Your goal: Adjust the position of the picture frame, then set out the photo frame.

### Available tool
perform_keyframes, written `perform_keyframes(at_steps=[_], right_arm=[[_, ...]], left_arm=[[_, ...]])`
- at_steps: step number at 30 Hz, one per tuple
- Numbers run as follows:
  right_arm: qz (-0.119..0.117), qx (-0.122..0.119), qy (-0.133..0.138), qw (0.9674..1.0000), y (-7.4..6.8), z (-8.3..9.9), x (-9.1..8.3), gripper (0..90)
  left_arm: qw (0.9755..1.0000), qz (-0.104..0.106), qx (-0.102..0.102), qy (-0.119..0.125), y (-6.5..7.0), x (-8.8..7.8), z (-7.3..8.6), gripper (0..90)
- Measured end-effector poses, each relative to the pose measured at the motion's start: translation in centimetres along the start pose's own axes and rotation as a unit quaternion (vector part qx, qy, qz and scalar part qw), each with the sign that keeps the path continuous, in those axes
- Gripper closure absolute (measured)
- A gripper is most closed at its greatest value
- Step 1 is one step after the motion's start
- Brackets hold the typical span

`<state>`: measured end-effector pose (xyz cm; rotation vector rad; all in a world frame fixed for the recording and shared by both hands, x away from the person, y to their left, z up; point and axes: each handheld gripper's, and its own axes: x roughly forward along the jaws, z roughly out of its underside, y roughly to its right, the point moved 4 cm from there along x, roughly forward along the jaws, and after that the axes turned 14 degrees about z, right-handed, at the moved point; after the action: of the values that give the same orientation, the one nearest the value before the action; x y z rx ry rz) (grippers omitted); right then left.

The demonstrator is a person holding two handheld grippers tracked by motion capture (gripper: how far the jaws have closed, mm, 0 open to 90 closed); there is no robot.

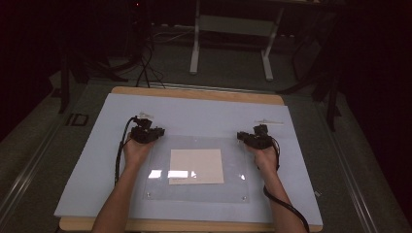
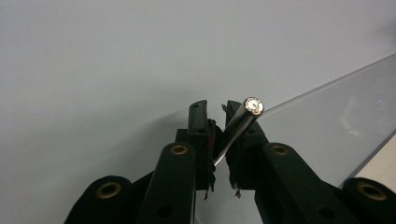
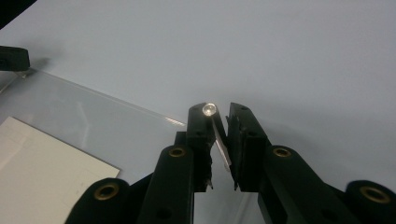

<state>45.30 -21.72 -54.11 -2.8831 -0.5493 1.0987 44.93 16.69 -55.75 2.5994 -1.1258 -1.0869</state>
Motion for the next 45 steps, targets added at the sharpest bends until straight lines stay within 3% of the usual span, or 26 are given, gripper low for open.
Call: perform_keyframes(at_steps=[4,22,26,29,34,38,42,45], right_arm=[[0.013,-0.007,0.004,0.9999,-0.2,0.1,-0.1,80.1],[0.013,-0.014,0.005,0.9998,-0.1,0.2,-0.3,80.4],[0.013,-0.017,0.011,0.9997,-0.2,0.3,-0.3,80.4],[0.007,-0.015,0.016,0.9997,-0.1,0.4,-0.3,80.2],[0.02,-0.026,0.027,0.9991,-0.3,0.5,-0.5,79.8],[0.018,-0.038,0.057,0.9975,-0.5,0.3,-1.4,75.1],[0.037,-0.07,0.068,0.9945,-0.5,0.0,-2.1,74.6],[0.036,-0.078,0.069,0.9939,-0.5,-0.1,-2.2,75.3]], left_arm=[[1.0,0.001,0.002,-0.001,0.0,0.0,0.0,80.7],[0.9999,-0.004,-0.005,0.012,0.0,0.2,0.0,79.3],[0.999,-0.002,0.011,0.044,0.4,-0.6,-0.1,72.9],[0.9987,-0.006,0.021,0.046,0.6,-1.2,-0.2,72.3],[0.9974,-0.001,0.024,0.069,0.7,-2.2,-0.3,73.7],[0.9969,0.012,0.019,0.075,0.7,-2.3,-0.1,79.0],[0.9965,0.008,0.021,0.081,0.8,-2.3,0.0,80.8],[0.9965,0.007,0.021,0.08,0.8,-2.4,0.1,80.6]])
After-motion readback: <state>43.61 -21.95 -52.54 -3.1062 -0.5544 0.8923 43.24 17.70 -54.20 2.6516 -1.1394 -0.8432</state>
